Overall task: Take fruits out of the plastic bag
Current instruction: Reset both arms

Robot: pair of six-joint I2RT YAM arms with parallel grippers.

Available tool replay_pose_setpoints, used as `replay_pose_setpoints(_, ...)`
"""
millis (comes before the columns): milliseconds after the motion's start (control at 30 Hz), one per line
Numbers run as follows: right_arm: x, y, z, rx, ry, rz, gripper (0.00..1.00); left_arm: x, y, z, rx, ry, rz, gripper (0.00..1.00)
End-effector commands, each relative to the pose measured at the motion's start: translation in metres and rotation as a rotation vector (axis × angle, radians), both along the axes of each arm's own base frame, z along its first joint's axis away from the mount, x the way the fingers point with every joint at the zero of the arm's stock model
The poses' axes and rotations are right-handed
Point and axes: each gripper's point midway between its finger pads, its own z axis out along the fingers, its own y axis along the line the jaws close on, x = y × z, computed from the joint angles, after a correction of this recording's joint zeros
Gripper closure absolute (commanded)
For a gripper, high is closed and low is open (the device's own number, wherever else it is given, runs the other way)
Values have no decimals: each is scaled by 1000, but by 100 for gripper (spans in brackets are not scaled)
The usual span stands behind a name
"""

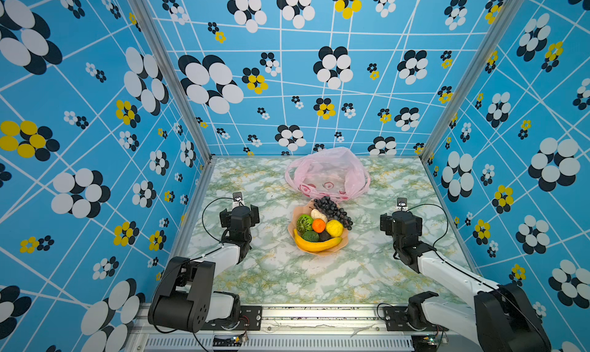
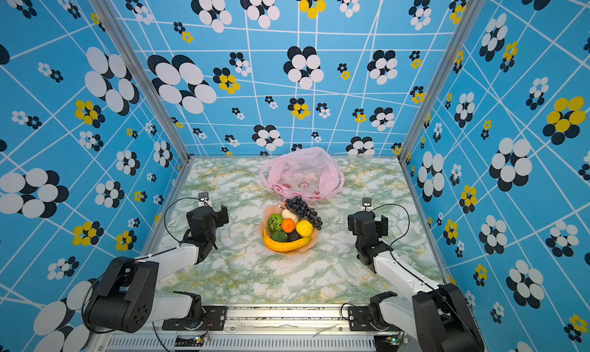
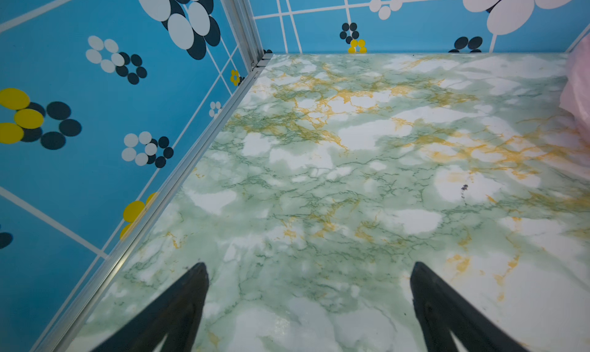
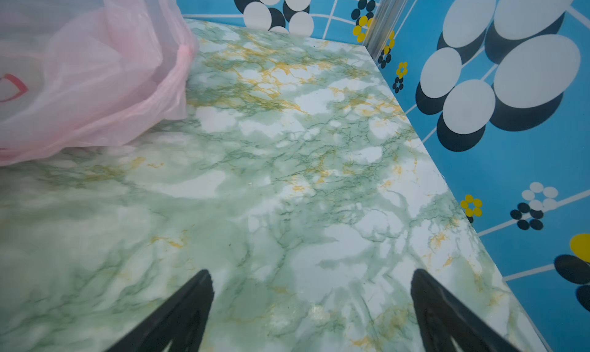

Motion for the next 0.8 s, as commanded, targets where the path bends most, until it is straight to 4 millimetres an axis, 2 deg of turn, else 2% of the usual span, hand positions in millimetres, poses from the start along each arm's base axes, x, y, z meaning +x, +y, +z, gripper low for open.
replay_pose_setpoints(0,20,7,15,20,-91,55,1,16,2,10,-54,-99,-55,1)
replay_pose_setpoints(33,24,8,16,19,-98,73,1,20,4,6,-81,-112,-62,1)
replay_pose_setpoints(67,28,9,18,20,-124,84,1,25,-1,-3,-94,-86,-111,1)
replay_pose_setpoints(267,47,18,18,113,-160,207,1,25,-14,-10,-90,-86,-184,1)
replay_pose_setpoints(333,52,15,19,148,-179,235,1,26,-14,-8,-90,-90,-184,1)
replay_pose_setpoints(433,61,18,9,182,-176,261,1,25,-14,-9,-91,-87,-184,1)
replay_pose_setpoints(567,68,0,-5,190,-183,162,1,26,-14,-9,-91,-88,-183,1)
replay_pose_setpoints(633,65,-12,-5,191,-216,101,1,25,-14,-9,-90,-89,-182,1)
replay_pose_setpoints(767,65,-14,-5,189,-205,92,1,26,-14,-9,-91,-89,-183,1)
